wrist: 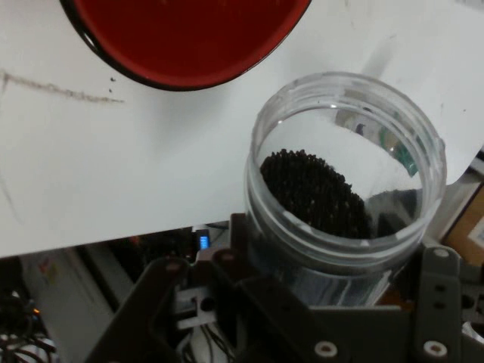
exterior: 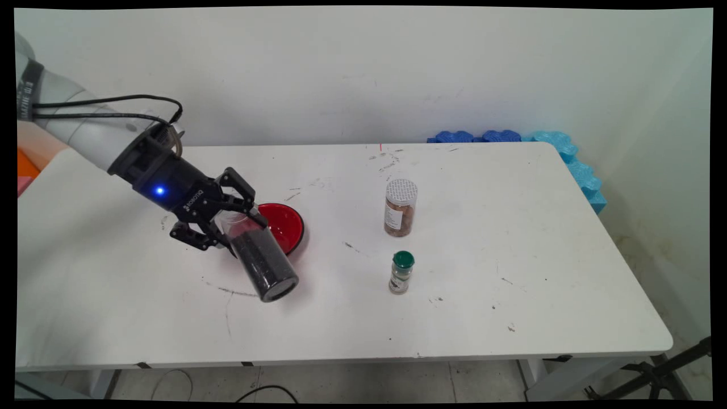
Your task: Pour the black seasoning powder in the red bowl
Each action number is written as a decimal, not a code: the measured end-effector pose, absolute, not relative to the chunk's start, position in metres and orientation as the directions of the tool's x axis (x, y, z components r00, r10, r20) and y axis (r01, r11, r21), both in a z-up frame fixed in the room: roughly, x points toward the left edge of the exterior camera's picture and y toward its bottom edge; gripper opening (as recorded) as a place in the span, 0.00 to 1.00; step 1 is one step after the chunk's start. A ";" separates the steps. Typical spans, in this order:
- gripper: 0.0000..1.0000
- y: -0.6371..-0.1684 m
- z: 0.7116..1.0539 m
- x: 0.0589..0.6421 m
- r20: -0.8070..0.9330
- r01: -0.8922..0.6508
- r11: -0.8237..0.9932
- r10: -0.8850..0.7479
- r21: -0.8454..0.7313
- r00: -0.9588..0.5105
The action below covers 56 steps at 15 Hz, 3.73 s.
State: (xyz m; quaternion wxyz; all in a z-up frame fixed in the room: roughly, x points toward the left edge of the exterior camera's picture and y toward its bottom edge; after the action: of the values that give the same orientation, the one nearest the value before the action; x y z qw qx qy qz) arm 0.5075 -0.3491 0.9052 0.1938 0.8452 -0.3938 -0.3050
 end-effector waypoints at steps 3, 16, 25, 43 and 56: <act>0.00 -0.352 0.904 0.508 -0.409 -0.501 -0.667 -0.740 0.552 0.535; 0.00 -0.370 0.903 0.513 -0.581 -0.295 -0.836 -0.537 0.462 0.612; 0.00 -0.384 0.902 0.515 -0.660 -0.175 -0.897 -0.420 0.407 0.623; 0.00 -0.393 0.902 0.516 -0.744 -0.041 -0.947 -0.276 0.318 0.609; 0.00 -0.394 0.903 0.515 -0.770 0.006 -0.957 -0.230 0.291 0.596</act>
State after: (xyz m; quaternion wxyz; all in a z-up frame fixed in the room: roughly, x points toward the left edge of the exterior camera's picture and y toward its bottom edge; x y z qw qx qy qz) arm 0.5146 -0.3938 0.9034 0.1330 0.8832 -0.0634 -0.4452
